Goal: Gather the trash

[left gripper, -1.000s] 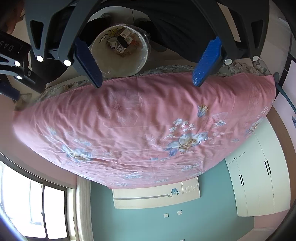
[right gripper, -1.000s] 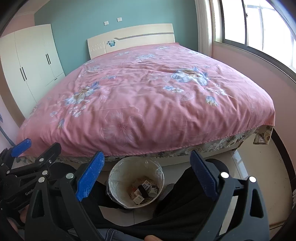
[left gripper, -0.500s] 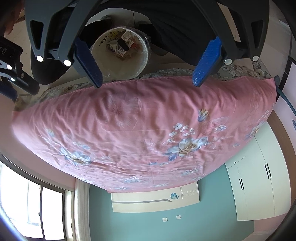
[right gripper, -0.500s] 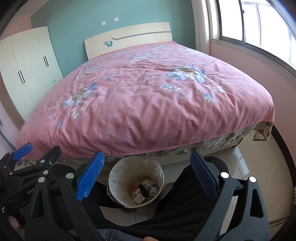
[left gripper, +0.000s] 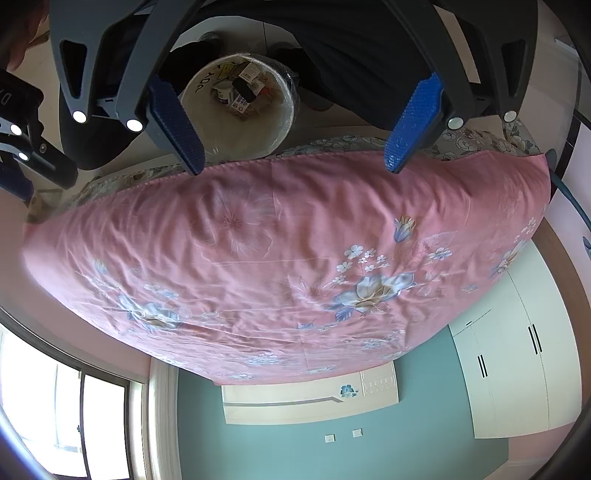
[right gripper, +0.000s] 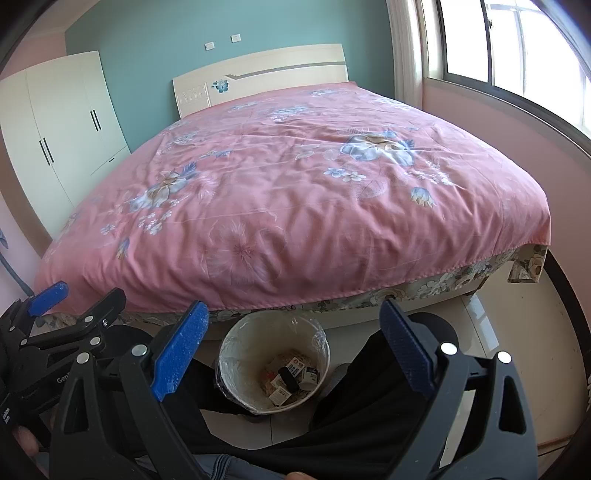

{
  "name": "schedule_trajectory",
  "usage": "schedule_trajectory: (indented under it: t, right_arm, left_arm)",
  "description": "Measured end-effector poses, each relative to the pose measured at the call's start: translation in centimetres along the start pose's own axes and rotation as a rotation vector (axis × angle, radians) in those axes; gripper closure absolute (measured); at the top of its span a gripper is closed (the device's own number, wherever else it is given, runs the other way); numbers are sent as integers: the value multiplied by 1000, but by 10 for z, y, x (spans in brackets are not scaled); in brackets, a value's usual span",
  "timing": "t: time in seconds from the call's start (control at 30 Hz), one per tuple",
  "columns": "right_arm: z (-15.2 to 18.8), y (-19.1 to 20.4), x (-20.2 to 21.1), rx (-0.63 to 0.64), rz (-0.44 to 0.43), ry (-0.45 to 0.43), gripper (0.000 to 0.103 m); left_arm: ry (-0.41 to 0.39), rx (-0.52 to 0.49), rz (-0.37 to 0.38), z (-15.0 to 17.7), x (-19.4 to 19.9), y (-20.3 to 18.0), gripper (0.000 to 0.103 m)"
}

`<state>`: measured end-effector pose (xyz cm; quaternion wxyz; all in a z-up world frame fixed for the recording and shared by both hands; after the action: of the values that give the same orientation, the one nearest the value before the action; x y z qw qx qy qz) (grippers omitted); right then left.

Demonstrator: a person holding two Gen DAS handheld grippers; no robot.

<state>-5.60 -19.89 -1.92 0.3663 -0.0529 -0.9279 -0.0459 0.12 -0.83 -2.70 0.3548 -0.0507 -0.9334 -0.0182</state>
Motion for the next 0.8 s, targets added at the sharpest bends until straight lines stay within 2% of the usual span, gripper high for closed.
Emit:
schedule_trajectory:
  t: [0.8]
  right_arm:
    - [1,4,-4,16,-9,14,11]
  left_arm:
    - [0,-2,-2,-1,1,2,4]
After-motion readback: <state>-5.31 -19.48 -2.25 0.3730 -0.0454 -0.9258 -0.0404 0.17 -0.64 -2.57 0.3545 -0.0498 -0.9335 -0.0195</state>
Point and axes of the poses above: each gripper's, at about its wrist camera, not at the fingertips, and x roughly against the way its jaws point, y to its left, z to its underside, the point moved 5 cm from there along -x, roughly the way its jaws point, and after that the axes turned 7 degrees about x, right-handed, at the moved point
